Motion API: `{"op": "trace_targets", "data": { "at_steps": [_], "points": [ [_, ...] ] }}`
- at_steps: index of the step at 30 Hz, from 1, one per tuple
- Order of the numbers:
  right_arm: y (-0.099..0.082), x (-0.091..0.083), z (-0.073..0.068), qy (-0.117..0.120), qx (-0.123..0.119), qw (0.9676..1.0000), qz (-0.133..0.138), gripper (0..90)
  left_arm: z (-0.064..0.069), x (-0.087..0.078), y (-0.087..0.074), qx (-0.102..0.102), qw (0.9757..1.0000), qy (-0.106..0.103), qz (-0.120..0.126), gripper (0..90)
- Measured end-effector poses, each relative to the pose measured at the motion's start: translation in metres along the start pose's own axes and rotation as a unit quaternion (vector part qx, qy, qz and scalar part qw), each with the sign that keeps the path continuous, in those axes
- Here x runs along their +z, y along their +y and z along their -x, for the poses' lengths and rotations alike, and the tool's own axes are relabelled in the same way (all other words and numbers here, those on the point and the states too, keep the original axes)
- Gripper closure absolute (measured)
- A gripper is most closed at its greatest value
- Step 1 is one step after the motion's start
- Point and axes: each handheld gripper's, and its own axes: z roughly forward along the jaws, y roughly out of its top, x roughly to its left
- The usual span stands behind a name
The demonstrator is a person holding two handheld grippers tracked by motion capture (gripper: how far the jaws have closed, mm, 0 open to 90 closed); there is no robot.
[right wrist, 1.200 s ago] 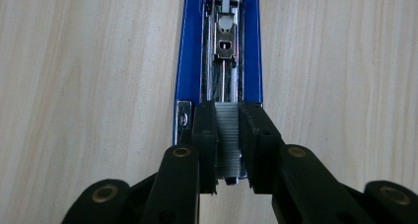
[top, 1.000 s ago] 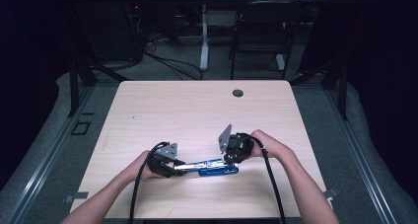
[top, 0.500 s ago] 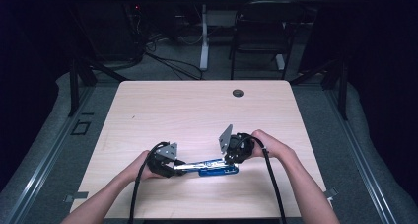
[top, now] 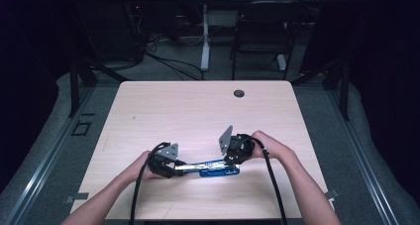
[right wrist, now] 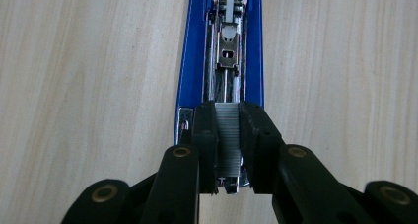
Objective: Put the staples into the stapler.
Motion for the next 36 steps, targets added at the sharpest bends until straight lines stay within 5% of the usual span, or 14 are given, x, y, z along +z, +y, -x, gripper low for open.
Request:
{"op": "trace_targets", "data": {
  "at_steps": [36],
  "points": [
    [0.013,0.006,0.000,0.001,0.016,0.9994,-0.032,74.5,0.000,0.000,0.001,-0.001,1.0000,0.000,-0.001,65.7]
  ]
}}
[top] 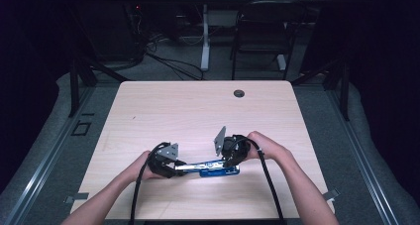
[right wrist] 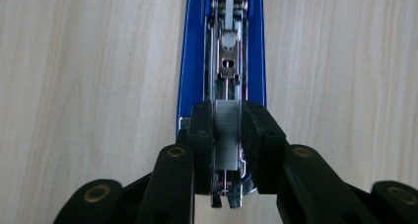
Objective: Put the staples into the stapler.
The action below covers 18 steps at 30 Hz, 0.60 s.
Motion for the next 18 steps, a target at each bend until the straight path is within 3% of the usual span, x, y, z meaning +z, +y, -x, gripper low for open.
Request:
{"op": "trace_targets", "data": {
  "at_steps": [7,12,14,17,18],
  "points": [
    [-0.005,-0.006,0.003,0.000,0.009,0.9999,0.015,68.6,0.000,0.000,0.000,0.000,1.0000,0.001,0.000,65.6],
    [-0.010,-0.022,0.009,-0.011,0.045,0.9977,0.049,59.9,0.000,-0.001,0.001,0.001,1.0000,0.000,-0.003,65.5],
    [-0.015,-0.029,0.010,-0.024,0.076,0.9947,0.065,55.1,0.000,-0.001,0.001,0.001,1.0000,0.001,-0.003,65.4],
    [-0.023,-0.036,0.009,-0.041,0.115,0.9903,0.067,51.6,0.001,-0.001,0.002,0.002,1.0000,0.002,-0.005,65.5],
    [-0.028,-0.038,0.008,-0.047,0.142,0.9857,0.078,51.4,0.001,-0.001,0.002,0.002,1.0000,0.002,-0.006,65.4]
  ]
}}
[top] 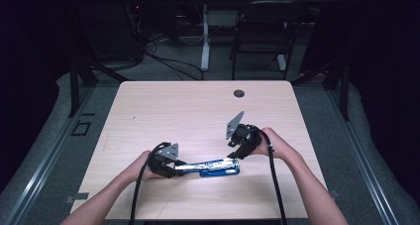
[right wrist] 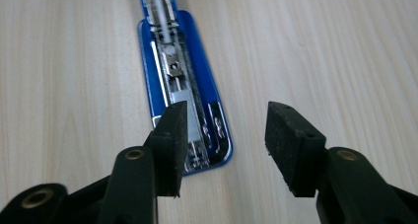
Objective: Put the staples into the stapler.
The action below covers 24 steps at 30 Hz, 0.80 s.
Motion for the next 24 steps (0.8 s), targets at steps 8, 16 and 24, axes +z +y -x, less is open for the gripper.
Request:
{"op": "trace_targets", "data": {
  "at_steps": [8,16,24],
  "points": [
    [-0.034,-0.011,-0.004,-0.022,0.108,0.9931,0.040,52.1,0.001,-0.001,0.003,0.001,0.9999,0.007,-0.008,65.4],
    [-0.043,-0.001,-0.018,-0.022,0.188,0.9791,0.074,66.7,0.003,-0.003,0.006,0.001,0.9998,0.011,-0.014,65.2],
    [-0.043,0.016,-0.021,-0.023,0.216,0.9741,0.063,75.4,0.005,-0.002,0.006,-0.009,0.9998,0.018,-0.009,64.3]
  ]
}}
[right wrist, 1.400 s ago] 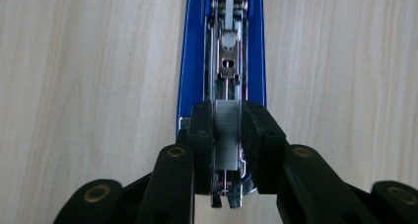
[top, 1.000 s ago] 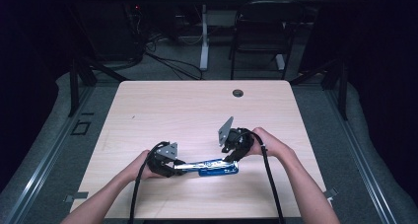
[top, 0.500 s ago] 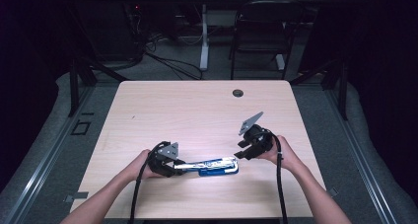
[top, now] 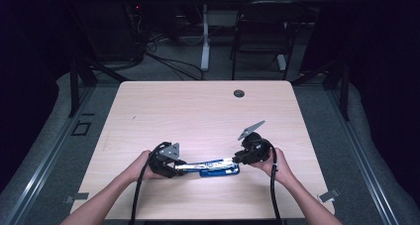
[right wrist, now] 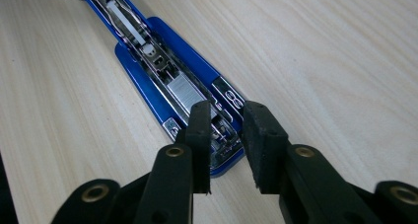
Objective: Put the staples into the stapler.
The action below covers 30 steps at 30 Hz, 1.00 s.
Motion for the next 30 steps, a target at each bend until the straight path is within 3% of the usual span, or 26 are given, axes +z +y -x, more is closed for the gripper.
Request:
{"op": "trace_targets", "data": {
  "at_steps": [6,13,21,22,25,30],
  "points": [
    [-0.002,0.004,0.001,-0.008,0.013,0.9999,0.000,80.0,0.003,0.000,-0.002,-0.007,0.9999,0.009,0.011,63.9],
    [-0.004,0.006,0.000,-0.012,0.015,0.9998,0.006,83.2,0.003,-0.007,0.007,0.001,0.9999,0.009,0.005,64.2],
    [-0.008,0.007,-0.001,-0.019,0.023,0.9994,0.015,83.6,0.004,-0.012,0.016,0.010,0.9999,0.005,-0.012,65.0],
    [-0.008,0.007,-0.001,-0.019,0.022,0.9995,0.014,83.6,0.004,-0.012,0.017,0.011,0.9998,0.012,-0.010,65.1],
    [-0.008,0.007,-0.002,-0.023,0.023,0.9994,0.015,83.7,0.005,-0.014,0.024,0.021,0.9994,0.007,-0.028,65.3],
    [-0.010,0.009,-0.004,-0.033,0.022,0.9991,0.011,84.1,0.007,-0.015,0.029,0.023,0.9992,0.022,-0.026,64.8]
  ]
}}
